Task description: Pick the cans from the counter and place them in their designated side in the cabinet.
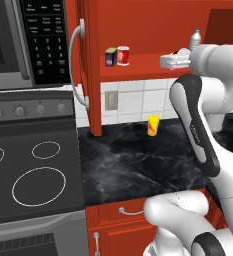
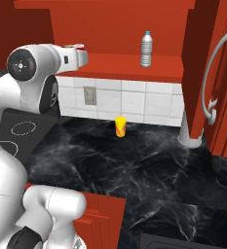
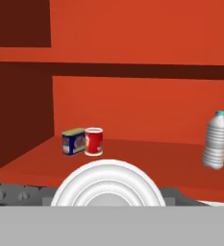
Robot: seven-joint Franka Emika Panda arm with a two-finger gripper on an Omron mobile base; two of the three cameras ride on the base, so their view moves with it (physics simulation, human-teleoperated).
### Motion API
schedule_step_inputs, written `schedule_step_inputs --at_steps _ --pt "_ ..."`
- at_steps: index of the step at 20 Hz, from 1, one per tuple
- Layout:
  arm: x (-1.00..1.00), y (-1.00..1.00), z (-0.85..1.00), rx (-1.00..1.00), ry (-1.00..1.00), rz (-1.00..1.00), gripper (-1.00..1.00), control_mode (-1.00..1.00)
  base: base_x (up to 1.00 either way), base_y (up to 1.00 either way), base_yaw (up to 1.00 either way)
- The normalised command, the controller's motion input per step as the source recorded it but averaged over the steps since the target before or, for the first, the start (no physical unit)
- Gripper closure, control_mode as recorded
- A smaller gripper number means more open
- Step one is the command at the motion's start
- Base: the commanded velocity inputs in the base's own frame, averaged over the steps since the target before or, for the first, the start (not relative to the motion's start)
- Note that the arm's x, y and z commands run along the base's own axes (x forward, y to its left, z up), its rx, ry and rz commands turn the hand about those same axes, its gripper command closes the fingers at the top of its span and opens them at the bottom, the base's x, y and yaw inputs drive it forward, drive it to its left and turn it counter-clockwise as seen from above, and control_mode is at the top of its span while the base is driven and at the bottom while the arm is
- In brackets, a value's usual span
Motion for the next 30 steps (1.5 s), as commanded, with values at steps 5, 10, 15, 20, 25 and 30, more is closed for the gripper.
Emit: schedule_step_inputs --at_steps 5,10,15,20,25,30 --pt "0.21 0.04 -0.01 0.0 0.01 0.0 1.0 -1.0 0.0 0.0 0.0" --pt "0.19 0.01 -0.05 0.0 0.03 0.0 1.0 -1.0 0.0 0.0 0.0" --pt "0.16 0.0 -0.06 0.0 0.03 0.0 1.0 -1.0 0.0 0.0 0.0" --pt "0.17 0.0 -0.07 0.0 0.02 0.0 1.0 -1.0 0.0 0.0 0.0" --pt "0.19 0.0 -0.07 0.0 0.02 0.0 1.0 -1.0 0.0 0.0 0.0" --pt "0.17 0.0 -0.13 0.0 0.01 0.0 1.0 -1.0 0.0 0.0 0.0"
